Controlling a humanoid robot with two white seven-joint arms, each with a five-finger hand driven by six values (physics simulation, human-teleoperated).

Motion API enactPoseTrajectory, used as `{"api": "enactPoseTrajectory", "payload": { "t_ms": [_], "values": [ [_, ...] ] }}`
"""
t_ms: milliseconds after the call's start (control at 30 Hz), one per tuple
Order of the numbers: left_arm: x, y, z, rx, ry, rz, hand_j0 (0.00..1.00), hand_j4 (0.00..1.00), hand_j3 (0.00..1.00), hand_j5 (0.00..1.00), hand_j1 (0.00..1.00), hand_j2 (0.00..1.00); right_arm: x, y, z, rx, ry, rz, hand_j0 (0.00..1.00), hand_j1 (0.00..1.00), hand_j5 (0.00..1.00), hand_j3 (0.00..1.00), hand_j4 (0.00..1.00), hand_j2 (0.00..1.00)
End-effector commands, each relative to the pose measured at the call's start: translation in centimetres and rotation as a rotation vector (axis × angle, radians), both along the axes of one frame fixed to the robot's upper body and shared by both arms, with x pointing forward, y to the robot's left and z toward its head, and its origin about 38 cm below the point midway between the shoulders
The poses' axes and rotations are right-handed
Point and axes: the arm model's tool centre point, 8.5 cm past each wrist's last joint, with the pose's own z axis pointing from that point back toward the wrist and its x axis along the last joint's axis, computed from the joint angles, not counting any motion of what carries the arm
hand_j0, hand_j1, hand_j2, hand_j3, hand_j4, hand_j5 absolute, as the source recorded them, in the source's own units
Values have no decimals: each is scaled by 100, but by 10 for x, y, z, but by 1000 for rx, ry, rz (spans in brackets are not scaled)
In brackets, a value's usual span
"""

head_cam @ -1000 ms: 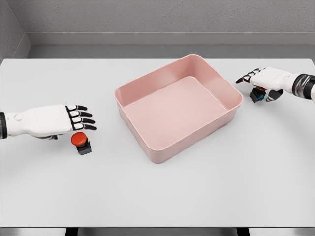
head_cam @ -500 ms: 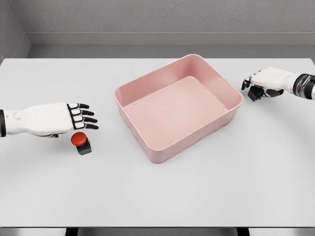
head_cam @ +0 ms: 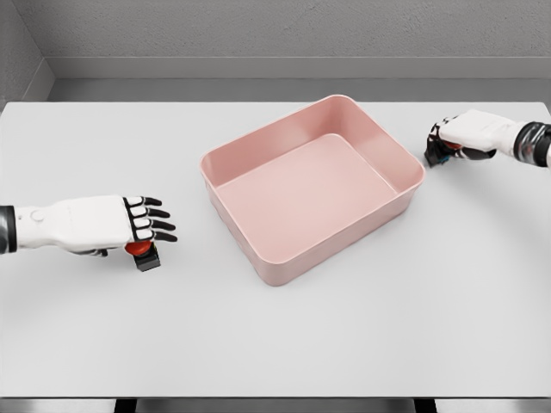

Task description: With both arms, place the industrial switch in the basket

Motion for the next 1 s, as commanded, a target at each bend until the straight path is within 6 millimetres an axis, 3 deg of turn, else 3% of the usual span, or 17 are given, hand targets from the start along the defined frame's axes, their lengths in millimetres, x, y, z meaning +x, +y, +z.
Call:
{"api": "enactPoseTrajectory", "payload": {
  "t_ms": [0, 133, 267, 433, 533, 733, 867, 967],
  "values": [
    [-1, 1, 0, -14, 11, 11, 100, 100, 100, 100, 100, 100, 0, -3, 5, 21, -3, -6, 49, 49, 49, 49, 49, 49],
    [0, 0, 1, -25, 16, 17, 100, 100, 100, 100, 100, 100, 8, 0, 29, 25, -31, 6, 49, 49, 49, 49, 49, 49],
    [1, -3, 1, -30, 15, 10, 100, 100, 100, 100, 100, 100, 9, 6, 35, 30, -39, 22, 49, 49, 49, 49, 49, 49],
    [1, -12, 0, -39, 18, -12, 100, 100, 100, 100, 100, 100, 9, -5, 54, 71, -59, 3, 50, 50, 50, 50, 50, 50],
    [-1, -17, -6, -34, 32, -26, 100, 100, 100, 100, 100, 100, 11, -15, 77, 85, -94, -9, 50, 50, 50, 50, 50, 50],
    [-5, -11, -10, -20, 46, -18, 100, 100, 100, 100, 100, 100, 9, -4, 90, 142, -122, 31, 51, 51, 51, 51, 51, 51],
    [-5, -10, -9, -19, 43, -16, 74, 74, 74, 74, 74, 74, 8, 10, 98, 175, -143, 72, 51, 51, 51, 51, 51, 51],
    [-3, -10, -7, -19, 37, -16, 69, 69, 69, 69, 69, 69, 3, 26, 105, 193, -162, 124, 51, 51, 51, 51, 51, 51]
  ]
}}
